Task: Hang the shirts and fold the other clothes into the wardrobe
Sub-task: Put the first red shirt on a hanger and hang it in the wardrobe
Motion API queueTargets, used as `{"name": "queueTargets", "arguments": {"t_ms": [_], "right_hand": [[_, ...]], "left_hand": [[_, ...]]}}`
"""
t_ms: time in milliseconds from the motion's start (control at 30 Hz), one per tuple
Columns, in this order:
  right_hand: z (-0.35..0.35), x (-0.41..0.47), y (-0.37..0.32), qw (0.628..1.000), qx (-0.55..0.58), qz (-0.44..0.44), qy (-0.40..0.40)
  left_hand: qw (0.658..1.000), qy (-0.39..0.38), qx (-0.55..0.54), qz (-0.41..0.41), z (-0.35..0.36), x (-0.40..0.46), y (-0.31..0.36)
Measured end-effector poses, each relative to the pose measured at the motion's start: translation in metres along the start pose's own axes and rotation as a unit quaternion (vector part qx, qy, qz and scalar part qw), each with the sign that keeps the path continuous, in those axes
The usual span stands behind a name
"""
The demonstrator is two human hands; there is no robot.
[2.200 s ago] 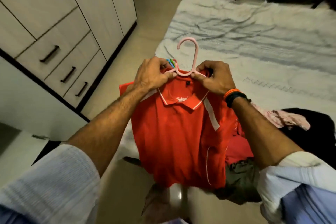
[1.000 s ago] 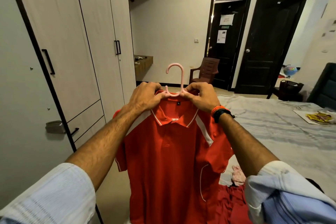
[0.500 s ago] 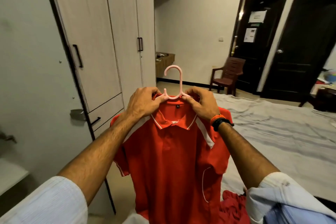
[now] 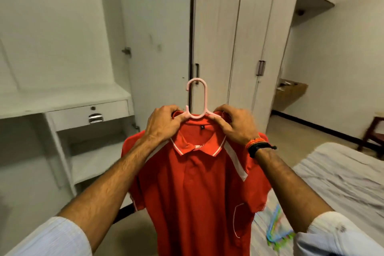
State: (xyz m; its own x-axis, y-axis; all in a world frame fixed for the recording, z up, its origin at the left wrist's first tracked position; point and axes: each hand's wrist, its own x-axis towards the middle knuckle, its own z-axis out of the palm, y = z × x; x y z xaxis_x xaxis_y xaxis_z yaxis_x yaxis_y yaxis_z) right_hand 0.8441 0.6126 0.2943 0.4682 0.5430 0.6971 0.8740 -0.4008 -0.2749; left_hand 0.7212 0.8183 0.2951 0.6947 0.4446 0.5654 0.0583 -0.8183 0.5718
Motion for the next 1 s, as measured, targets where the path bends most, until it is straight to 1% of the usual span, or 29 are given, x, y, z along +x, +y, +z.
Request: {"name": "queueTargets", "arguments": {"t_ms": [133,233,367,467,533,633,733,800,1000], "right_hand": [[0.037,0.038,-0.045,0.998,0.060,-0.032,0.016],[0.077,0.077,-0.085,0.994,0.091,-0.053,0.037],[0.126,0.135,-0.133,0.989,0.114,-0.077,0.054],[0.158,0.185,-0.166,0.988,0.103,-0.087,0.075],[0.173,0.213,-0.181,0.987,0.103,-0.083,0.087],[0.199,0.274,-0.209,0.985,0.103,-0.086,0.111],[0.225,0.334,-0.228,0.982,0.109,-0.091,0.126],[0.237,0.365,-0.234,0.980,0.110,-0.094,0.137],[0.283,0.480,-0.244,0.971,0.095,-0.103,0.193]], "left_hand": [[0.998,0.052,0.035,-0.031,-0.049,0.010,-0.033],[0.993,0.083,0.064,-0.049,-0.095,0.027,-0.072],[0.985,0.113,0.123,-0.042,-0.149,0.057,-0.124],[0.973,0.168,0.156,-0.001,-0.186,0.081,-0.165],[0.965,0.198,0.167,0.046,-0.204,0.091,-0.188],[0.943,0.232,0.209,0.117,-0.239,0.120,-0.228],[0.928,0.219,0.247,0.175,-0.260,0.162,-0.261],[0.918,0.192,0.284,0.201,-0.265,0.190,-0.273],[0.893,0.171,0.362,0.206,-0.272,0.298,-0.323]]}}
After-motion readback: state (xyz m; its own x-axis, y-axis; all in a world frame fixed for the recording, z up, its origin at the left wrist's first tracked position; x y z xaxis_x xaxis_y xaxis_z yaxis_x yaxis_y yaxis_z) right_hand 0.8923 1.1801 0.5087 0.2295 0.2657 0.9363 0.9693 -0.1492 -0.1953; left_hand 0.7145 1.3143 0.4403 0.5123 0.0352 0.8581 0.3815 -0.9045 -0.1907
